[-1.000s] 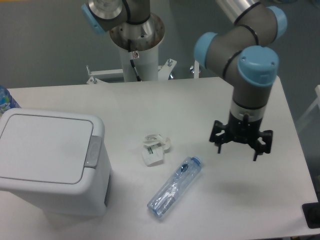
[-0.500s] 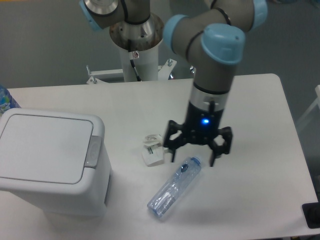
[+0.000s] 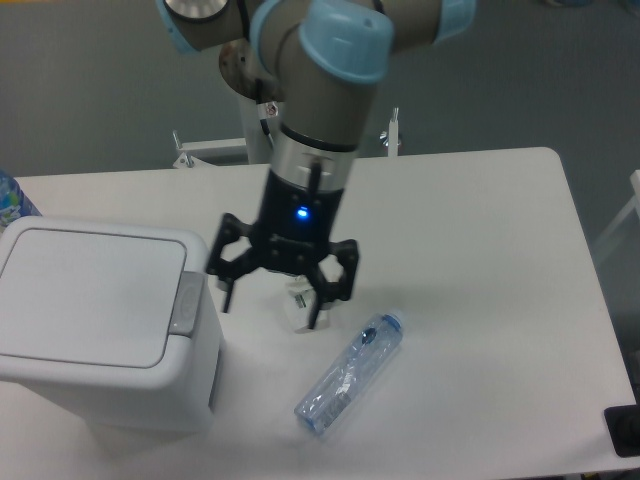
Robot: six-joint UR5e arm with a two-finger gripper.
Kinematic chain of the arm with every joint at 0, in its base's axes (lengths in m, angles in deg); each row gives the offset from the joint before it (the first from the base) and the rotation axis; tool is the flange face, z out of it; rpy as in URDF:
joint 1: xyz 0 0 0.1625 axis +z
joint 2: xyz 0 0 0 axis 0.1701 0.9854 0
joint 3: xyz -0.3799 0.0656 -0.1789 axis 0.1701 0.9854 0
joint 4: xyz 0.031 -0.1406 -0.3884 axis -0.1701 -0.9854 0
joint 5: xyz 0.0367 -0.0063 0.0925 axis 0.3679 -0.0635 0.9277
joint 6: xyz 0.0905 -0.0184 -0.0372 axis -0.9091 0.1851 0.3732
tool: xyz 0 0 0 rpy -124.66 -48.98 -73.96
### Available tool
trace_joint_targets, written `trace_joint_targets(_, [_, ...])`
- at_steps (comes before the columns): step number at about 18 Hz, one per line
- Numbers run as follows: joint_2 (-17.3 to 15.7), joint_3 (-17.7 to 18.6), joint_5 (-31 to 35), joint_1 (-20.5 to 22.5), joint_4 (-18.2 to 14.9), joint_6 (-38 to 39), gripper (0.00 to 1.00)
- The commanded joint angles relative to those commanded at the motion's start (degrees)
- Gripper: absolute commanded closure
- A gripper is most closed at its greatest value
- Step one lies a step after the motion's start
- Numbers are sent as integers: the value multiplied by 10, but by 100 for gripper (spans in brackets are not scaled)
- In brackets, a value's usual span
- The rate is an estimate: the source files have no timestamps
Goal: Open the trash can
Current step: 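Lower the gripper fingers onto the grey tab of the lid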
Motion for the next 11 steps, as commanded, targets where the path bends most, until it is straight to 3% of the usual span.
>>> trace_joint_targets(11, [5, 25, 4, -6, 6, -7, 0])
